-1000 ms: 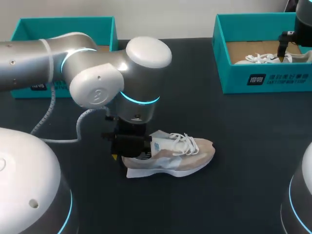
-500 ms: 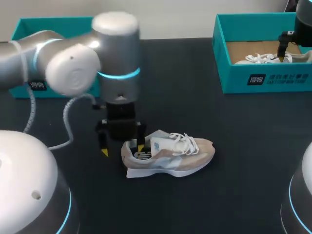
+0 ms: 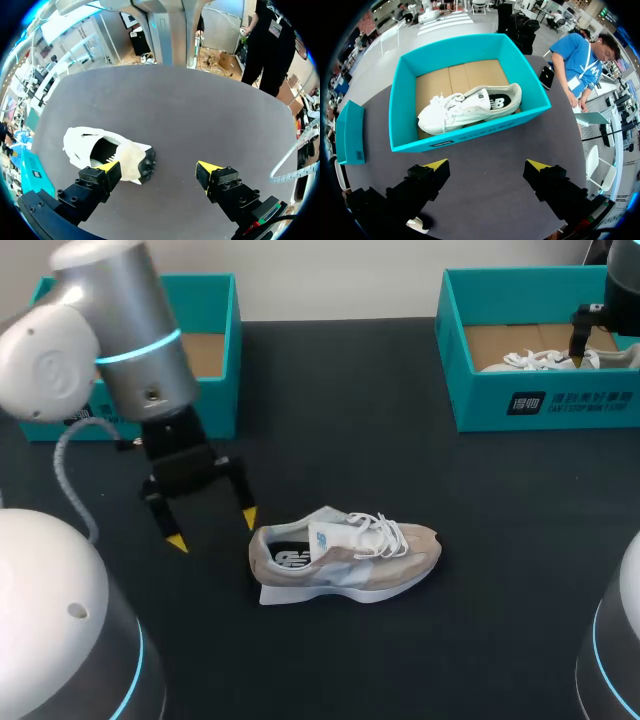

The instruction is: Take the shoe out of the shoebox, open the shoe tongue, remove and reinsert the insole, then place the shoe into the shoebox

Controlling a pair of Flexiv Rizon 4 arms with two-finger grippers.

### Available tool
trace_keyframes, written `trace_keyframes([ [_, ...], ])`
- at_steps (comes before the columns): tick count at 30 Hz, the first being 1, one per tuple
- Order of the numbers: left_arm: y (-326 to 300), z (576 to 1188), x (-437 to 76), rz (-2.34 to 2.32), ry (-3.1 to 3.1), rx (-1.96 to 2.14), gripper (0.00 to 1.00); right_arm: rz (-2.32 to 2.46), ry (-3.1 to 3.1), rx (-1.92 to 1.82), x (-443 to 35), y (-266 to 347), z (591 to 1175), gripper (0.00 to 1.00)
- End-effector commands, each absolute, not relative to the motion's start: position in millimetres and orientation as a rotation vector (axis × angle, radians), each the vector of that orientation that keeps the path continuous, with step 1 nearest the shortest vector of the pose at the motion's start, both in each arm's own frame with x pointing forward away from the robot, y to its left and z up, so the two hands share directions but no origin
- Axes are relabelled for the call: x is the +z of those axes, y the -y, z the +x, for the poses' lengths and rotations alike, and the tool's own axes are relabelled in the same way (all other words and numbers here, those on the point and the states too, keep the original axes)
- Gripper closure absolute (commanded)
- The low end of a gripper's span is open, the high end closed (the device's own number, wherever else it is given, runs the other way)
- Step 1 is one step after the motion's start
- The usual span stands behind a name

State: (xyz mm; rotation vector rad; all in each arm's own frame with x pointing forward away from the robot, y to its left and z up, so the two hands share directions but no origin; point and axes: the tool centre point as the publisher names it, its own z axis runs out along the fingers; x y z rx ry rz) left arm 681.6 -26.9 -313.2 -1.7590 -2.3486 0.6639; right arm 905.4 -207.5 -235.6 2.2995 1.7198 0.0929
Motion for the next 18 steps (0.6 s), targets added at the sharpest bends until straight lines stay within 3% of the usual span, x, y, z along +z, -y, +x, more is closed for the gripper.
trace_keyframes([
  [1,16.7,675.1,-315.0,-1.774,2.497,0.904,0.00,2.299,-1.719,0.096,-235.9,207.6,904.9,0.00],
  [5,6.7,678.4,-316.5,-1.684,2.540,0.913,0.00,2.299,-1.719,0.096,-235.9,207.6,904.9,0.00],
  [18,-31.1,680.5,-342.9,-0.707,2.605,1.381,0.00,2.299,-1.719,0.096,-235.9,207.6,904.9,0.00],
])
